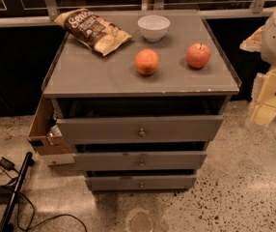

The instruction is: Open middle drawer

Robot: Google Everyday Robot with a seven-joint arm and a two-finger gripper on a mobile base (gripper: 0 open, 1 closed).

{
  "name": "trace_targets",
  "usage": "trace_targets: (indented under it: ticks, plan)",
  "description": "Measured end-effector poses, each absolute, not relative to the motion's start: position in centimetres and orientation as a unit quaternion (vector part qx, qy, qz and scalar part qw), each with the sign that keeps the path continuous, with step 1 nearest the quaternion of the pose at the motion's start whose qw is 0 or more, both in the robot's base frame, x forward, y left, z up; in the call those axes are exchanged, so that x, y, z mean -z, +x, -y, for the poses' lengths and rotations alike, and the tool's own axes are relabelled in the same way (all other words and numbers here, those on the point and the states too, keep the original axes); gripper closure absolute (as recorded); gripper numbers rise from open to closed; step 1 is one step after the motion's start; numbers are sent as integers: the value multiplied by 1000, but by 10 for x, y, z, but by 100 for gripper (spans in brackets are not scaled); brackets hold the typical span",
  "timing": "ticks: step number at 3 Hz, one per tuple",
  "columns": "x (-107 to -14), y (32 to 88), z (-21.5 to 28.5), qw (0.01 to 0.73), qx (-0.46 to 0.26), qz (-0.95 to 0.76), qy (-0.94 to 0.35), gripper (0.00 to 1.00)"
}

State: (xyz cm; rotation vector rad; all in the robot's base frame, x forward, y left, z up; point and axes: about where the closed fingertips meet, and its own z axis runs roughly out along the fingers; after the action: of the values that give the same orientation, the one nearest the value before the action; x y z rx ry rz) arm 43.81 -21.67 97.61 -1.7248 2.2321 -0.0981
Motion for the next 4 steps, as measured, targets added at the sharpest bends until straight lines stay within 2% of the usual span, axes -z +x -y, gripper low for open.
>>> trace_targets:
  ticks: [1,3,4]
  plan:
    - [-976,438,217,159,34,-781,-603,0]
    - [-952,446,214,175,25,-781,-599,45]
    - [-902,459,210,190,-1,-780,-597,69]
